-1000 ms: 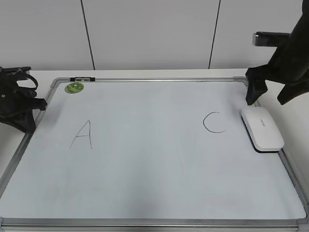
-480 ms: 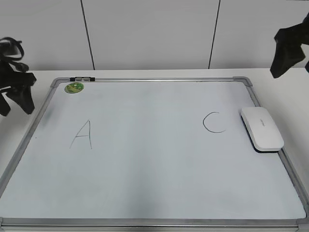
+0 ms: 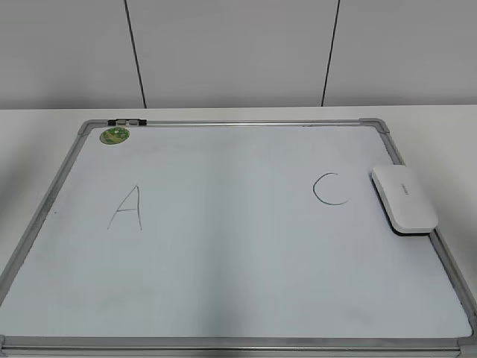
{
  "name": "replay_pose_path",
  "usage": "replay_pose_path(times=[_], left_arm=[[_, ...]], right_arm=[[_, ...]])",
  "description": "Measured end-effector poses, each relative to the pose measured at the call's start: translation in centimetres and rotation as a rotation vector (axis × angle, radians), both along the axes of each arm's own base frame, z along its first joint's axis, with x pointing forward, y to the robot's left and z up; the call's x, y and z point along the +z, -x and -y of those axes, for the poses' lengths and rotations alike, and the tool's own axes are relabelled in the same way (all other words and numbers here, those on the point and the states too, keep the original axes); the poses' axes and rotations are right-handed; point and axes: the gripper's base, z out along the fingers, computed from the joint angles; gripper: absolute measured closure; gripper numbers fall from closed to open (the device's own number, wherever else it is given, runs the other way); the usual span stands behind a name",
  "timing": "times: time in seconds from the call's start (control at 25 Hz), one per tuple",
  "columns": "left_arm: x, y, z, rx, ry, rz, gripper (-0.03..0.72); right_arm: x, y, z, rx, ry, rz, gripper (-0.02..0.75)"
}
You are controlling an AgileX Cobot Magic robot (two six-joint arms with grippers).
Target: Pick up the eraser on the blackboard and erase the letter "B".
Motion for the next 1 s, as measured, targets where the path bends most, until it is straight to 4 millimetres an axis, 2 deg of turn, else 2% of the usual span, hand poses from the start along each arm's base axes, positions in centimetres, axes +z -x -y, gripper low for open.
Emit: replay_pose_path(times=[0.08, 0.2, 0.36, 0.52, 0.64, 0.76, 1.0], left_arm=[[1.5, 3.7, 0.0, -0.001, -0.001, 0.057, 0.217], [1.8, 9.0, -0.1, -0.002, -0.003, 0.104, 0.217], [0.6, 15.3, 0.1, -0.005, 0.007, 0.16, 0.217], [-1.1, 20.0, 0.2, -0.02, 0.007, 0.217, 0.217], [-2.3, 22.4, -0.1, 0.002, -0.001, 0.25, 0.217], [-3.7, 23.8, -0.3, 0.011, -0.004, 0.258, 0.217], [-7.1, 24.2, -0.6, 0.02, -0.033, 0.214, 0.217]], right_arm=[[0.7, 2.4, 0.1, 0.001, -0.004, 0.04, 0.129], [1.2, 5.2, 0.3, 0.001, -0.005, 0.093, 0.129], [1.3, 9.8, 0.9, -0.019, 0.019, 0.184, 0.129], [-0.4, 13.2, 1.2, -0.037, 0.022, 0.214, 0.13], [-2.0, 15.1, 1.3, -0.047, 0.014, 0.225, 0.132], [-3.8, 16.6, 1.3, -0.05, 0.006, 0.222, 0.139], [-6.5, 18.4, 1.9, -0.093, 0.035, 0.23, 0.141]])
